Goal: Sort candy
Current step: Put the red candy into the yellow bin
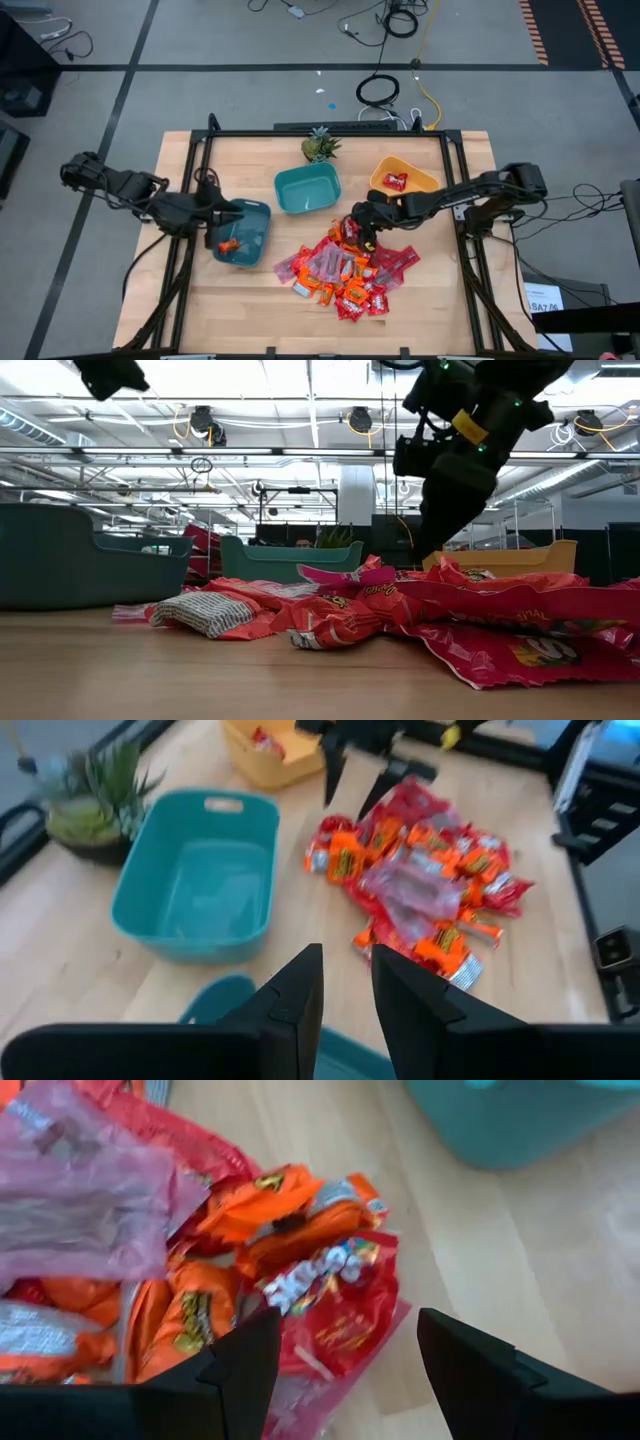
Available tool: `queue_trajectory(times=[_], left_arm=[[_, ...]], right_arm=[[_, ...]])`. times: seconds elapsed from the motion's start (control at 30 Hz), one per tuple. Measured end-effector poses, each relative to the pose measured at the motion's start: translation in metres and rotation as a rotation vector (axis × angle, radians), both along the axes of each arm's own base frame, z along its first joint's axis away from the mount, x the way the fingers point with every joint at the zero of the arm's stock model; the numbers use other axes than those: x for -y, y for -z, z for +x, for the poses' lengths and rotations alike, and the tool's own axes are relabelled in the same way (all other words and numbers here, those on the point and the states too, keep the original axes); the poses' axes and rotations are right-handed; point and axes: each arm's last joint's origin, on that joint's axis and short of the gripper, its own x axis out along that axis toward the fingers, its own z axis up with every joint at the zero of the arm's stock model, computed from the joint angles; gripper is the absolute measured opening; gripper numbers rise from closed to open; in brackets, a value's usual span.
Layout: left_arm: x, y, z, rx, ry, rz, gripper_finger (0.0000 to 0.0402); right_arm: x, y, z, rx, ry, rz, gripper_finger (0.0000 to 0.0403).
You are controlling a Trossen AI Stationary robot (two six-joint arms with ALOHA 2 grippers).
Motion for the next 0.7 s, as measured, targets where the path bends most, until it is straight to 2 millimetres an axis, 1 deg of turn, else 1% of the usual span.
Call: queue_trajectory(times=[0.1, 0.2, 0.33, 0.4, 0.47, 0.53, 0.7], left_arm=[[-0.001, -0.01, -0.002, 0.027, 0.015, 0.012, 0.0098], [-0.002, -0.017, -0.004, 0.049, 0.001, 0.014, 0.0098], [-0.003, -0.018, -0.005, 0.056, -0.02, 0.027, 0.0098], [-0.004, -0.018, -0.005, 0.058, -0.028, 0.027, 0.0098], [-0.003, -0.018, -0.005, 0.058, -0.03, 0.027, 0.0098], [-0.003, -0.018, -0.005, 0.058, -0.03, 0.026, 0.0098], [-0.003, -0.018, -0.004, 0.059, -0.031, 0.025, 0.0098]], right_arm=[[0.004, 0.002, 0.004, 0.02, 0.001, -0.01, 0.0226], [0.008, 0.009, 0.008, 0.018, -0.003, 0.013, 0.0226], [0.008, 0.024, 0.013, -0.022, -0.008, 0.029, 0.0225], [0.008, 0.03, 0.014, -0.038, -0.006, 0.027, 0.0215], [0.008, 0.032, 0.015, -0.046, -0.002, 0.03, 0.0193], [0.008, 0.033, 0.015, -0.047, -0.002, 0.033, 0.0159], [0.008, 0.024, 0.011, -0.038, -0.003, 0.035, 0.0051]])
